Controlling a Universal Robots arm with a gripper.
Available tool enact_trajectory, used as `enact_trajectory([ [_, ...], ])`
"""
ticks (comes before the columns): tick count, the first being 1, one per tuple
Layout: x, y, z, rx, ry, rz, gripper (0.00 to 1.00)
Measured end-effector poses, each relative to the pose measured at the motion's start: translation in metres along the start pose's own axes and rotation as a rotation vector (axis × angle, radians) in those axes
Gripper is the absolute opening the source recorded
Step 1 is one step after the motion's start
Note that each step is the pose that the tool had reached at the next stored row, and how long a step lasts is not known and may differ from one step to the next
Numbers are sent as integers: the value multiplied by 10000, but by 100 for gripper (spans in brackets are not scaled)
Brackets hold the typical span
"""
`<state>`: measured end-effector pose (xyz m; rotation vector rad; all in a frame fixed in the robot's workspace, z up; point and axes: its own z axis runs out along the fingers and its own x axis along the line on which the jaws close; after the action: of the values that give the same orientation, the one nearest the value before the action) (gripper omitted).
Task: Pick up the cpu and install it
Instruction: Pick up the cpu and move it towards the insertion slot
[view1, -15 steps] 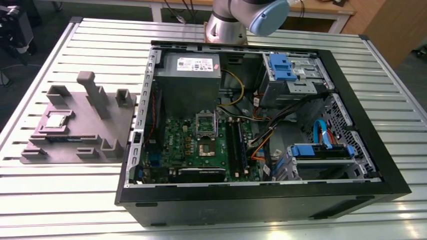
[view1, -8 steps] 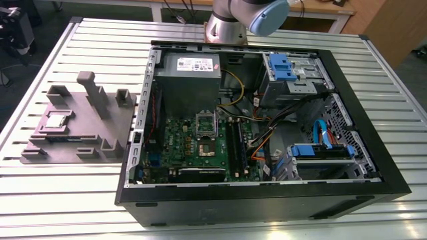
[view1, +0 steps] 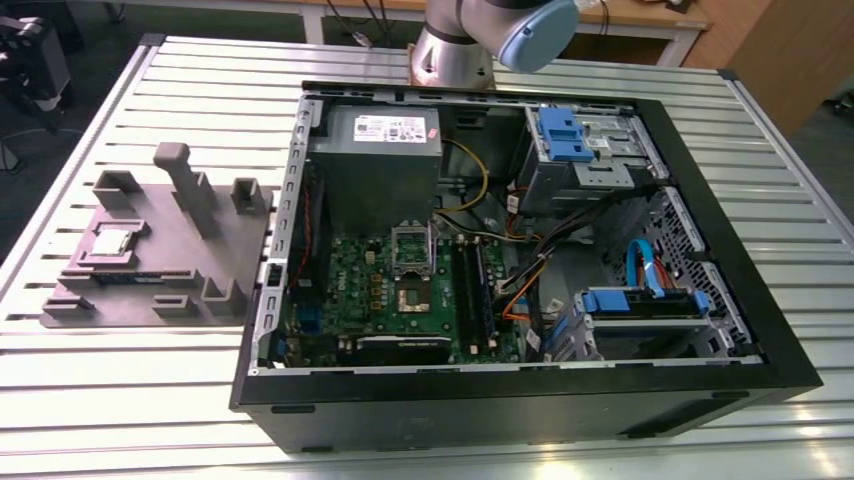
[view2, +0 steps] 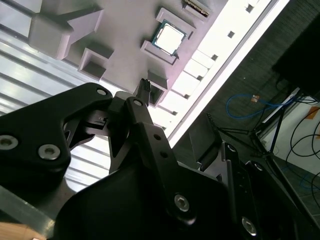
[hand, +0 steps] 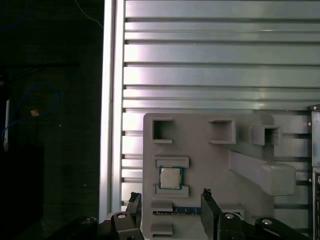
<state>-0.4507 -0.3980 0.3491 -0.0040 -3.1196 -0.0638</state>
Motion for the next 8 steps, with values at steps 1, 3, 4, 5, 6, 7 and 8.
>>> enact_trajectory([
  [1,-1,-1,26,0,0,0,59],
  [3,-1,-2,51,0,-1,0,59],
  [4,-1,-2,52,0,0,0,59],
  [5,-1,-2,55,0,-1,0,59],
  [6,-1,-2,58,-1,-2,-1,59],
  [7,-2,-3,62,-1,-2,0,59],
  [8,-2,-3,67,1,-1,0,59],
])
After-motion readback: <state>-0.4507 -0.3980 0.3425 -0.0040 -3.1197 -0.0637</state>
